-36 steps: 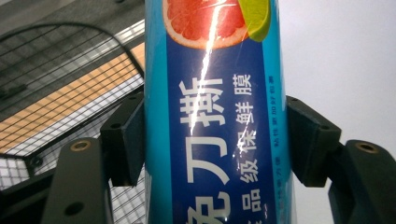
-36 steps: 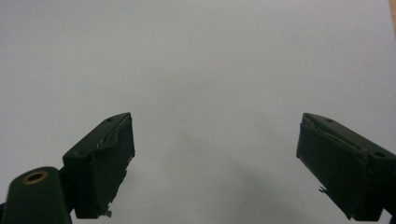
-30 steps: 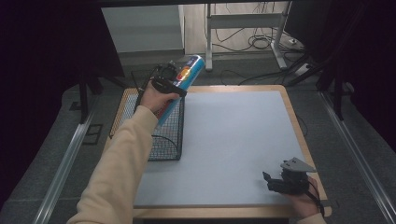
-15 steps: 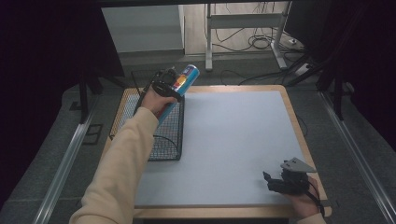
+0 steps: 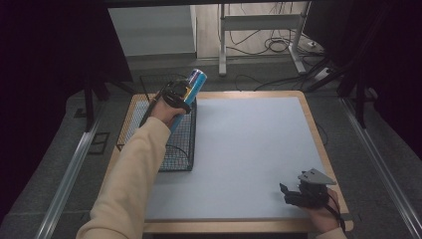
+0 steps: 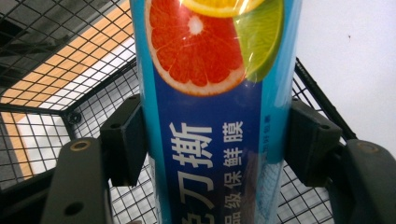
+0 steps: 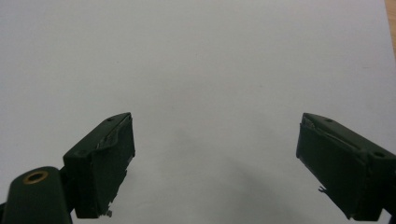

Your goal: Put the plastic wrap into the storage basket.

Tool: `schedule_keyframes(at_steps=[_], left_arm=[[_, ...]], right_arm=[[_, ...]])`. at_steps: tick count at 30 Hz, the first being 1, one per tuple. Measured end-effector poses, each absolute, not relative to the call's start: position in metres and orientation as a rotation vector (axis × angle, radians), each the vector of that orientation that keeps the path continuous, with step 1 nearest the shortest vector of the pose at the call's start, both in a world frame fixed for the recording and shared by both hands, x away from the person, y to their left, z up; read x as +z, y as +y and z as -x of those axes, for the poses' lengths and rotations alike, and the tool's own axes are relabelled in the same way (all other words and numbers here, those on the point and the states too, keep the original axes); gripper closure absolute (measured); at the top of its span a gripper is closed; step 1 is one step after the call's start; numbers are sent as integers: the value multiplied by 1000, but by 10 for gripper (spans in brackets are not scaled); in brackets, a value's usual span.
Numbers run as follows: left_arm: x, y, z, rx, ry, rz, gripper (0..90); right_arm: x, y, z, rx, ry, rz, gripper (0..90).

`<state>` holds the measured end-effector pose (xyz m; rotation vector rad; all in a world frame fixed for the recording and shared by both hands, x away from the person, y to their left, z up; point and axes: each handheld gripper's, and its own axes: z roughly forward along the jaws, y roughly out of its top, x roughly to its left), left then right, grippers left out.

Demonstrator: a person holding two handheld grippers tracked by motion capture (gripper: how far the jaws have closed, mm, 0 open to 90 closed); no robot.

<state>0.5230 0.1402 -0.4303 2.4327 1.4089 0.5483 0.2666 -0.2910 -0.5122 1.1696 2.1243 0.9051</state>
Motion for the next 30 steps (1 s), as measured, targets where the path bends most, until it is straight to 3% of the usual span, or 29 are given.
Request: schedule_keyframes(at_steps=[12,17,22,30], left_arm=[[-425,143,-518,612,1396,-2360,298],[-421,141,-513,614,1406,-2354,225],[-403,141,-500,538,1377,-2242,175],[-385,129,-471,497,1250,-2180,191]], right_arm=[[-513,-291,-267,904,2127,-1169,117],[-512,-291,-267,906,2128,-1172,117],[-513,-291,-267,914,2132,-1176,116],[-510,-292,-269,935,2125,-1168,116]])
